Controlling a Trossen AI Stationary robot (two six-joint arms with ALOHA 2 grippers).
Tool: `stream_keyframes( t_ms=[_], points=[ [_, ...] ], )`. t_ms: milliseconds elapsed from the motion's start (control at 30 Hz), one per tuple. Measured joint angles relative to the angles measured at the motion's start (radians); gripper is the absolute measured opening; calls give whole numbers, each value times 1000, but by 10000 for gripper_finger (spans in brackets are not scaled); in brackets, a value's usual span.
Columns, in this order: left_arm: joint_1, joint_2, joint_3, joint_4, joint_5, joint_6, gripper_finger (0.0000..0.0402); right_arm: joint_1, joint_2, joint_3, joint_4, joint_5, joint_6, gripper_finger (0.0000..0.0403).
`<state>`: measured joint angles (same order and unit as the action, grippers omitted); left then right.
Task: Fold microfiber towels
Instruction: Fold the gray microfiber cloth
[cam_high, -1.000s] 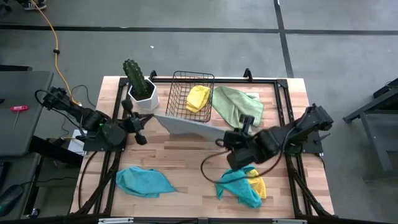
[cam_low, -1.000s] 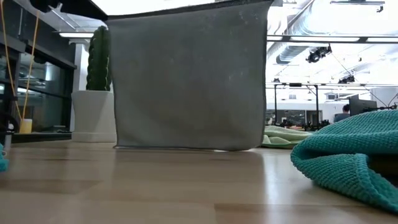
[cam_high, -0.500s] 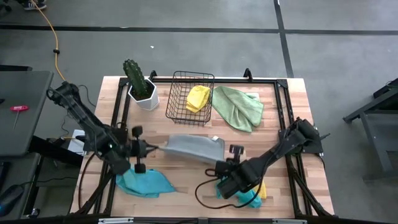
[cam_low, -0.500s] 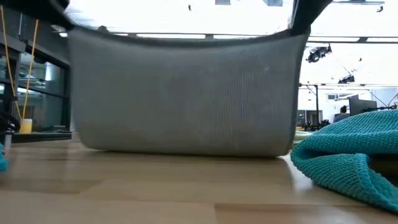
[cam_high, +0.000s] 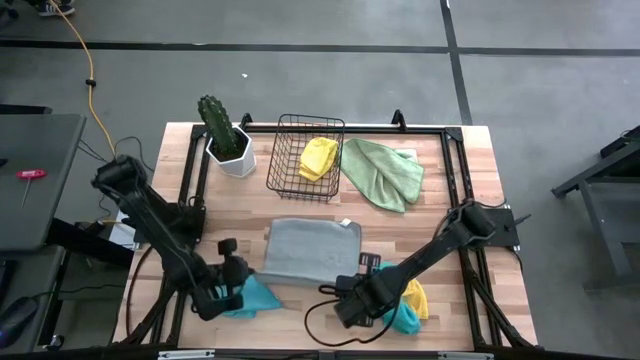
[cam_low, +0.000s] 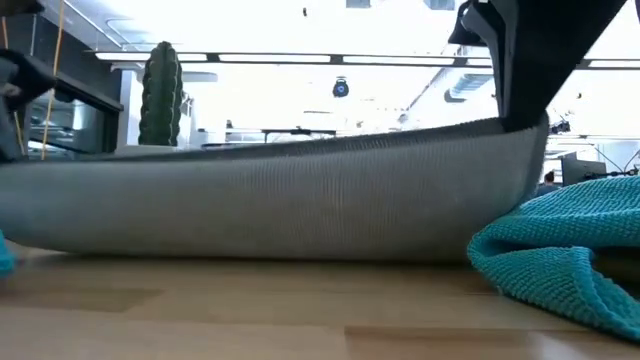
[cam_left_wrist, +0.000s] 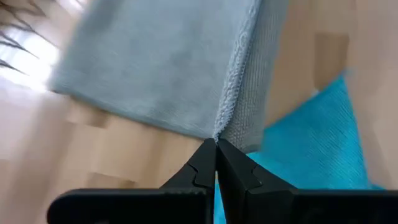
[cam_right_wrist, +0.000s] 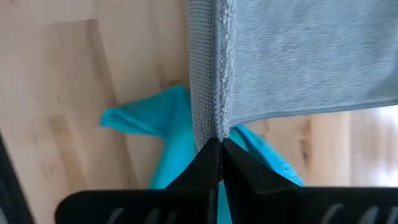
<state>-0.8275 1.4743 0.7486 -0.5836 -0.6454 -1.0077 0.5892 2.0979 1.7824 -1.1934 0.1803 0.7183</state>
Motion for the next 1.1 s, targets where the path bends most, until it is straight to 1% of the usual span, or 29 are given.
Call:
stream_keyframes(
  t_ms=[67,133,300,433,533,700,833,933,1100],
  points=[
    [9,24,0,25,30,19,0,0,2,0,8,-9,1,0],
    [25,27,0,15,27,23,0,-7,2,0,-4,4,22,0],
    [88,-1,1,-94,-67,38,0,-46,2,0,-93,95,83,0],
    [162,-9,1,-205,-100,35,0,-94,2,0,-145,160,134,0],
    [221,-9,1,-251,-127,46,0,-131,2,0,-179,194,167,0],
    [299,-6,1,-237,-158,122,0,-179,0,-16,-215,211,210,0],
    [352,-6,1,-215,-193,171,0,-211,0,-112,-202,208,242,0],
    [397,-6,1,-183,-203,208,0,-232,1,-190,-170,214,230,0],
    [475,-6,1,-80,-194,319,0,-260,1,-238,-159,237,220,0]
  ],
)
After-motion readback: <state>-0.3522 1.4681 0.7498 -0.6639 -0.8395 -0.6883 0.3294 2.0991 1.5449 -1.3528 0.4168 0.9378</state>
